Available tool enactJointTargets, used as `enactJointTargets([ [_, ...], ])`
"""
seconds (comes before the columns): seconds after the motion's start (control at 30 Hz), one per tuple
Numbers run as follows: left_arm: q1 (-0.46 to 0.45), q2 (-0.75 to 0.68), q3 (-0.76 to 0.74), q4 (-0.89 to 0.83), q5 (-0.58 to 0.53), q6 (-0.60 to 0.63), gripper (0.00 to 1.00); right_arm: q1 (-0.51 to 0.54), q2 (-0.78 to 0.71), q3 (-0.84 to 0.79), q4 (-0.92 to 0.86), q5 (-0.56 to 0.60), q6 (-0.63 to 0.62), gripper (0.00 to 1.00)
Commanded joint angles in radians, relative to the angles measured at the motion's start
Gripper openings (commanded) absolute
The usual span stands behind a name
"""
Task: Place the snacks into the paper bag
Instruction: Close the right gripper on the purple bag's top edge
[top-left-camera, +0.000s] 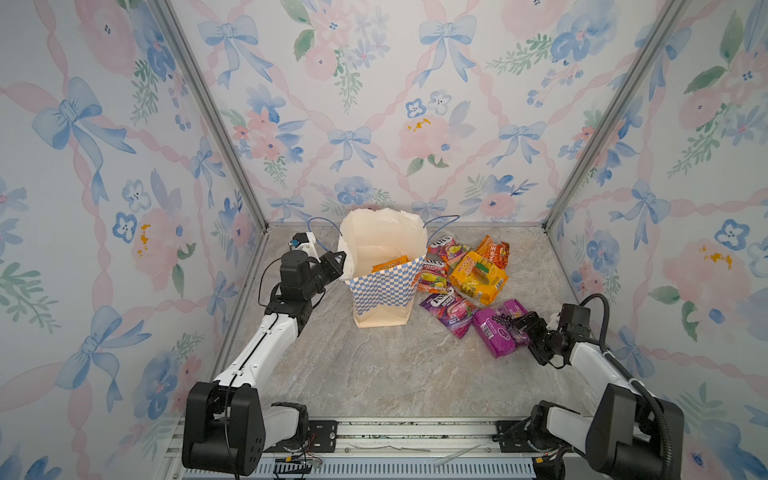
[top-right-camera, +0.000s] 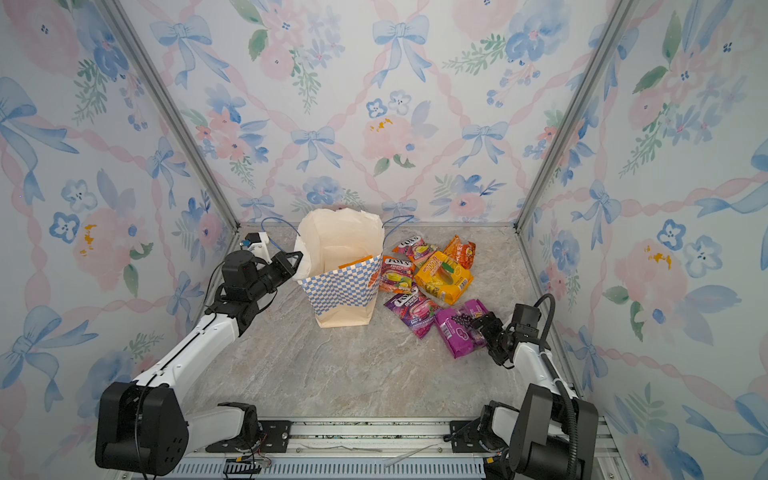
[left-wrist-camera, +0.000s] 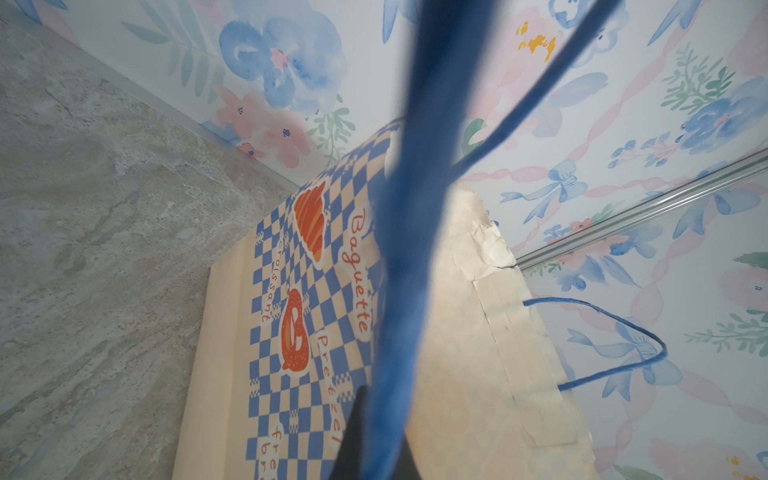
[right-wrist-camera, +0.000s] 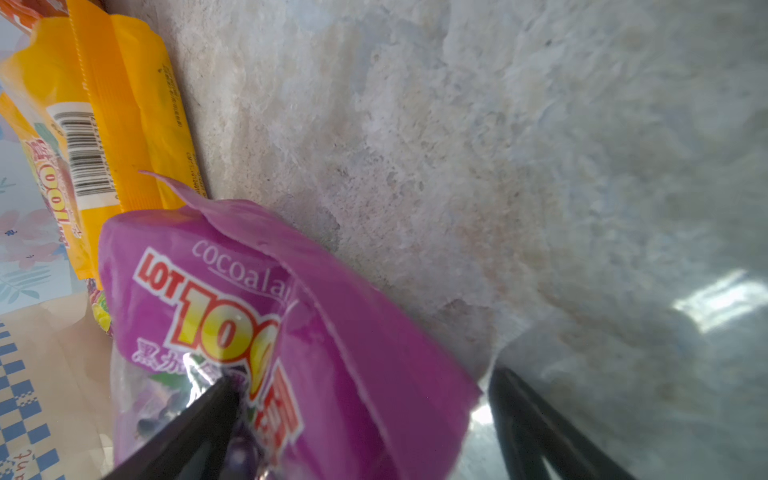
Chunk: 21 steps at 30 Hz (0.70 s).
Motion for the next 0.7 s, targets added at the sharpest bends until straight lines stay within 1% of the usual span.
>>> enactJointTargets([
  [0.0,0.008,-0.011,-0.014,0.007,0.002,0.0,0.0,-0.006,0.08,0.022,0.024,-0.003,-0.079,0.96],
  [0.13,0.011,-0.028,-0.023,0.006,-0.007,0.002,0.0,-0.006,0.165,0.031,0.067,-0.019,-0.1,0.97],
  [0.3,0.015,-0.045,-0.026,-0.001,-0.016,0.005,0.0,-0.006,0.21,0.032,0.107,-0.036,-0.106,1.0],
  [0.53,0.014,-0.038,-0.024,-0.002,-0.01,0.005,0.0,-0.006,0.205,0.021,0.116,-0.056,-0.119,0.87],
  [0.6,0.014,-0.037,-0.024,-0.002,-0.01,0.005,0.0,-0.006,0.196,0.018,0.112,-0.06,-0.118,0.85],
  [0.67,0.013,-0.038,-0.024,-0.003,-0.009,0.005,0.0,-0.005,0.187,0.018,0.098,-0.069,-0.122,0.86],
])
